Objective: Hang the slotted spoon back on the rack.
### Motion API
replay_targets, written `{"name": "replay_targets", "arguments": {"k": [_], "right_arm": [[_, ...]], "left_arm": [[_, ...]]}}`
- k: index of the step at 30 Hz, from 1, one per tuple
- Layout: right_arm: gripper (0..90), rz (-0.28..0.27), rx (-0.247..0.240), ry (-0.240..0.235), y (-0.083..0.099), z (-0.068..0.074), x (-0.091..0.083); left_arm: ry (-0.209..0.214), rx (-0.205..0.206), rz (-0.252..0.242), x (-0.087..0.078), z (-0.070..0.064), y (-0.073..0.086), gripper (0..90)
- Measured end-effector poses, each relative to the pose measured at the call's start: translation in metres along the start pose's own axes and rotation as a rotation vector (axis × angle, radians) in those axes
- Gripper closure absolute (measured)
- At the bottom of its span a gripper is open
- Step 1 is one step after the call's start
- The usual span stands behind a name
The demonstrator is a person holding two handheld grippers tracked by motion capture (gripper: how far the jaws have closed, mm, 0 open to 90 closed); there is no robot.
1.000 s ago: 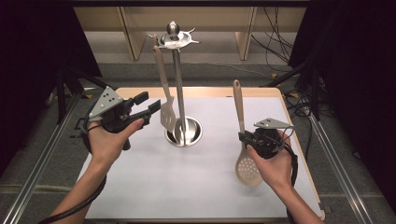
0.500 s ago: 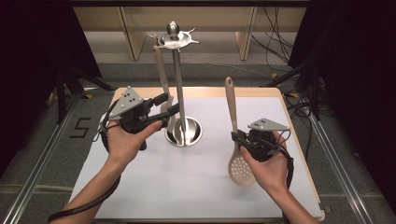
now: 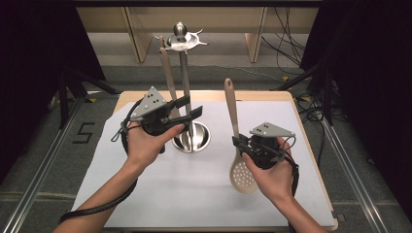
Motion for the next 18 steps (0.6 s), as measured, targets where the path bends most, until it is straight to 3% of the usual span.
{"name": "replay_targets", "arguments": {"k": [3, 5, 7, 12, 15, 16, 18], "right_arm": [[79.1, -0.001, 0.013, 0.005, -0.001, 0.003, -0.001], [79.2, -0.002, -0.004, 0.004, -0.002, 0.004, -0.001], [79.2, -0.005, 0.016, -0.003, -0.003, 0.007, -0.001], [79.1, -0.028, -0.022, 0.016, -0.005, 0.007, 0.0], [79.1, -0.002, 0.01, 0.0, -0.004, 0.011, -0.002], [79.1, -0.028, 0.001, 0.008, -0.005, 0.011, 0.0], [79.1, -0.02, -0.018, -0.005, -0.005, 0.012, 0.001]], "left_arm": [[0.009, -0.004, 0.002, 0.003, -0.002, 0.0, 43.9], [0.013, -0.005, 0.005, 0.005, -0.004, -0.001, 43.8], [0.02, -0.007, 0.006, 0.007, -0.006, -0.001, 43.8], [0.036, -0.01, 0.01, 0.01, -0.01, -0.003, 43.7], [0.051, -0.02, 0.02, 0.012, -0.012, -0.002, 43.6], [0.054, -0.024, 0.018, 0.013, -0.013, -0.002, 43.6], [0.06, -0.023, 0.025, 0.015, -0.014, -0.001, 43.5]]}}
Point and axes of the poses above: each handheld gripper's, and its own axes: x roughly forward along the jaws, y roughly out of its underside, z roughly to its left, the point moved 5 cm from there along x, roughly forward along the jaws, and after that the axes turned 2 degrees about y, right-handed, at the moved point
